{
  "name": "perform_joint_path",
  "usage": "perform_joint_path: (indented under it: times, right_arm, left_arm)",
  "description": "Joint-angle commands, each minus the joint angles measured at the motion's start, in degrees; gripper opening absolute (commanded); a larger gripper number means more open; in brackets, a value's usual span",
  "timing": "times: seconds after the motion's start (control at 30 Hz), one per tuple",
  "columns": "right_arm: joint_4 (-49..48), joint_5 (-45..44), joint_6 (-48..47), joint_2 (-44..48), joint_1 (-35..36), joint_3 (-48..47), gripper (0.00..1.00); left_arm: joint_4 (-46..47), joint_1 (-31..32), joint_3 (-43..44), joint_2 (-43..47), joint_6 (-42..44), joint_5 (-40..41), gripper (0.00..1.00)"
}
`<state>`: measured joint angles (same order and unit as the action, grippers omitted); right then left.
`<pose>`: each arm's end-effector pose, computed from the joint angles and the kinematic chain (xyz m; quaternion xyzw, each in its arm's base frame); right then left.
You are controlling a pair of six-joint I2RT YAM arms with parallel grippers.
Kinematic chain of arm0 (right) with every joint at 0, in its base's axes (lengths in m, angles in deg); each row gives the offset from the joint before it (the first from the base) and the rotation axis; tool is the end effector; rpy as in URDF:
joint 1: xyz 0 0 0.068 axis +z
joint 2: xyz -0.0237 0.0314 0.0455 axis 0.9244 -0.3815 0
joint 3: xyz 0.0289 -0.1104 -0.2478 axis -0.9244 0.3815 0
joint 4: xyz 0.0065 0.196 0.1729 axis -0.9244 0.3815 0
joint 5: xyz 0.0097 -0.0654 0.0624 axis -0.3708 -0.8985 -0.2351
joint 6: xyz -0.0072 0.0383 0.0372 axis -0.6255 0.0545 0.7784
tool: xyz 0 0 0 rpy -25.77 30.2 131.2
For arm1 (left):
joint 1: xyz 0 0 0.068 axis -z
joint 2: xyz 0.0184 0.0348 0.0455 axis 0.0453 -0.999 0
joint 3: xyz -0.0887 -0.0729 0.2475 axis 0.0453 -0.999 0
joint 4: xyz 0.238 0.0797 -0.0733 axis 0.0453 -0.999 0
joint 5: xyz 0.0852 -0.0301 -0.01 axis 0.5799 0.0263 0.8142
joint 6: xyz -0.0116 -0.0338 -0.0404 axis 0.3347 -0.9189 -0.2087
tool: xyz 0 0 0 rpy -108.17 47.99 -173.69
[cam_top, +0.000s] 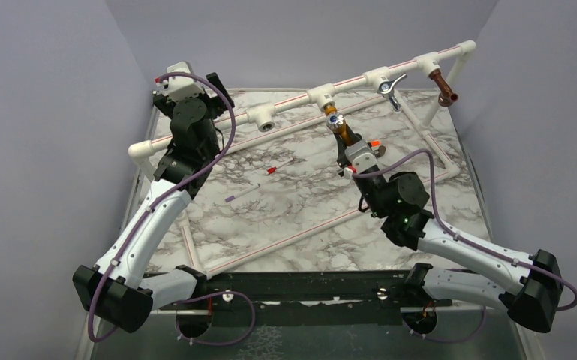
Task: Install the water faucets
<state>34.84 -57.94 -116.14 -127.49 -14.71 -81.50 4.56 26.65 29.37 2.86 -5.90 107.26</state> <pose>0.1489 0.1751 0.3660 -0.2929 0.4835 -0.0158 0.8247 0.2473 -0.0862 0.4251 -0.1690 0.6801 0.0041 0.7134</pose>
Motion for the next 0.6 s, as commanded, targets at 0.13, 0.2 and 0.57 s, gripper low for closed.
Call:
perform_joint_path:
  times: [0.13, 0.2, 0.57]
  right_arm:
    - [2.8, 4.9, 8.0, -1.3, -2.7, -2.0, 0.01]
    - [2.4, 4.7, 8.8, -1.5, -2.8, -2.1, 0.01]
    - [-1.8, -2.5, 17.8, -2.6, -3.2, -1.8, 0.01]
  left_arm:
    - [-19.4, 1.3, -6.3, -2.7, 1.1, -3.2, 0.99]
    - [-19.4, 1.3, -6.3, -2.7, 1.1, -3.9, 0.99]
    - [-19.2, 1.3, -6.6, -2.4, 2.3, -5.8, 0.99]
